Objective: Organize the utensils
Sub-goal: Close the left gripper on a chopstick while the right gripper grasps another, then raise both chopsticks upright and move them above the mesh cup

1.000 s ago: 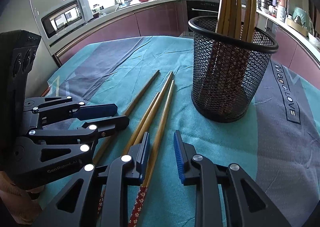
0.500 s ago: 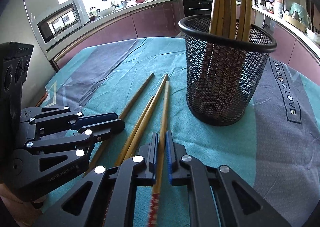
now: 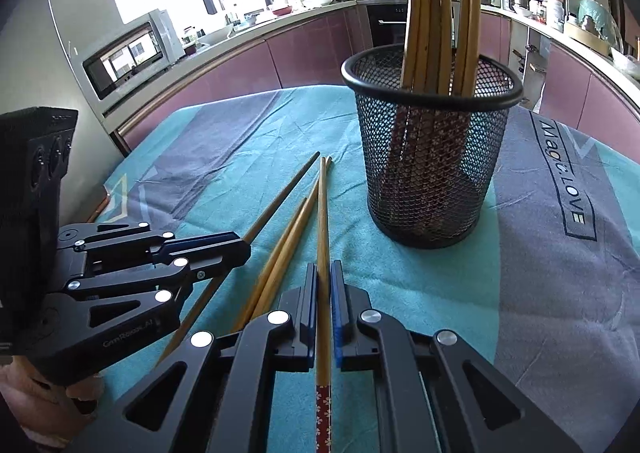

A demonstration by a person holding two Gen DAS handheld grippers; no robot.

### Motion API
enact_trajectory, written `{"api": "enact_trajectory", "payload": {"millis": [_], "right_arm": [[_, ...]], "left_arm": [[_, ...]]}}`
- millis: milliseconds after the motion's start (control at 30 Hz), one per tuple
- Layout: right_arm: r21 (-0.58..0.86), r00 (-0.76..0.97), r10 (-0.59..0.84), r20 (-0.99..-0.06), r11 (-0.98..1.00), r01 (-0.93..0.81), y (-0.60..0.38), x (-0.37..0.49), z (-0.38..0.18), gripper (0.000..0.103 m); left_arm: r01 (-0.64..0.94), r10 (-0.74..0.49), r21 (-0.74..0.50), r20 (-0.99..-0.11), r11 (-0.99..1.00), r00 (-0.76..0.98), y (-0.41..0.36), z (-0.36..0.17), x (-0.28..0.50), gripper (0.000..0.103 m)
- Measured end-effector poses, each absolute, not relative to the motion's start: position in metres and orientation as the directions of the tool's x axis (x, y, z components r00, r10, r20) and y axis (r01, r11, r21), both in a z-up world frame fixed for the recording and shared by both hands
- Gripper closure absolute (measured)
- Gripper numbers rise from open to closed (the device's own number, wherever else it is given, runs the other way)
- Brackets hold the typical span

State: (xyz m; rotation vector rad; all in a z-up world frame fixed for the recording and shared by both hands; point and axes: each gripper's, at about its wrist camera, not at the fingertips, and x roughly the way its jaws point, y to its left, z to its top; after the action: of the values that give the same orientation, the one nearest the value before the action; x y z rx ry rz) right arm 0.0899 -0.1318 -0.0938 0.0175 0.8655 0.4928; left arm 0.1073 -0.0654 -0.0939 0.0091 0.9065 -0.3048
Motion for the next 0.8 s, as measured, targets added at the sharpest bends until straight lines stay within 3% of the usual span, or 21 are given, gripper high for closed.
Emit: {"api": "enact_trajectory", "payload": {"millis": [800], "right_arm": [[0.293,0.613,0.533,-0.583,0.842,-0.453,-0.171,0.061,-0.040,0.098]], "left_arm": [[0.323,-0.362,-0.189,-0.677,0.927,0.641,-0.045,-0.036,0.084,0.095]]}}
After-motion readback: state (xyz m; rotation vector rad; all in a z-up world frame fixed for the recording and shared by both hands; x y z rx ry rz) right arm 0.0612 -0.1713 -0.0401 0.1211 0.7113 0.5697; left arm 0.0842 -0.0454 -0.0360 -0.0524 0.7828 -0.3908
